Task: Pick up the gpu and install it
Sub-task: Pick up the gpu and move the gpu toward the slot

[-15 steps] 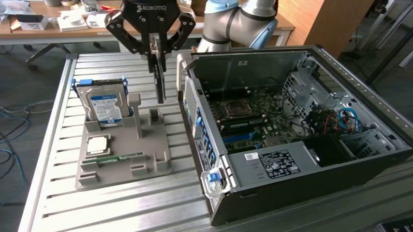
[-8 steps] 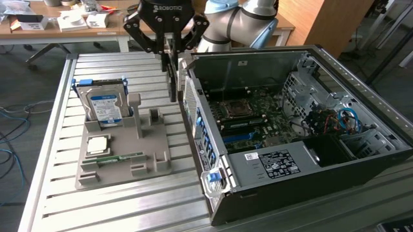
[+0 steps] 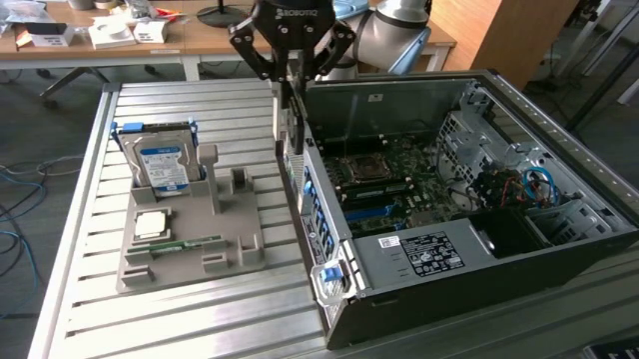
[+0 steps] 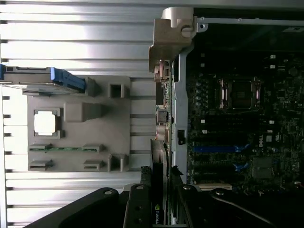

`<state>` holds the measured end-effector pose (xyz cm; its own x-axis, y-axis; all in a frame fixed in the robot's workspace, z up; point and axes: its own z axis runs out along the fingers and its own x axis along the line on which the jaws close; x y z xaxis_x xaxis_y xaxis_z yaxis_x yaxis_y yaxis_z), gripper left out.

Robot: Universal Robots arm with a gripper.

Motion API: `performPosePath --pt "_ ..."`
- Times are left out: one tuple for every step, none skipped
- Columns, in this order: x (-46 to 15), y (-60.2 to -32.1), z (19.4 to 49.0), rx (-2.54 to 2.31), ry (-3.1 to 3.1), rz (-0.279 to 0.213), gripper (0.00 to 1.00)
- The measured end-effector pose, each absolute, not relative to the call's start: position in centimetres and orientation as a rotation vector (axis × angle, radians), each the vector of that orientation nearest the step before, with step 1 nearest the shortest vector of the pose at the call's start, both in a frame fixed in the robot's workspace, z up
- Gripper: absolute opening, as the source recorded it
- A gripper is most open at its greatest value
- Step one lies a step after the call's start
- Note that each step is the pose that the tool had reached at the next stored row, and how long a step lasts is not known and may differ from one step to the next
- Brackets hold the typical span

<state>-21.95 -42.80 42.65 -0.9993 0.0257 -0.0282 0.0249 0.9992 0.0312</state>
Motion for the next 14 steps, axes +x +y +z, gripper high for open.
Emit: performPosePath --pt "-21.5 -42.8 42.7 0.040 3.112 0.048 0.26" --pt "-21.0 -42.8 42.6 0.039 3.112 0.048 0.26" --pt "-20.6 -42.8 42.6 0.039 3.112 0.048 0.26" --pt "-20.1 -42.8 42.6 0.039 3.112 0.048 0.26" --pt "-19.7 -42.8 42.7 0.040 3.112 0.048 0.26" --pt "-19.2 -42.8 42.7 0.039 3.112 0.048 0.26" --pt "-18.8 -42.8 42.7 0.039 3.112 0.049 0.26" --pt "-18.3 -42.8 42.7 0.039 3.112 0.049 0.26" --pt "-17.8 -42.8 42.7 0.040 3.112 0.049 0.26" --pt "-17.4 -42.8 42.6 0.039 3.112 0.049 0.26" --pt "-16.9 -42.8 42.6 0.039 3.112 0.049 0.26" --pt "-16.5 -42.8 42.6 0.039 3.112 0.049 0.26" --pt "-16.0 -42.8 42.7 0.039 3.112 0.049 0.26" --pt "-15.6 -42.8 42.7 0.039 3.112 0.049 0.26"
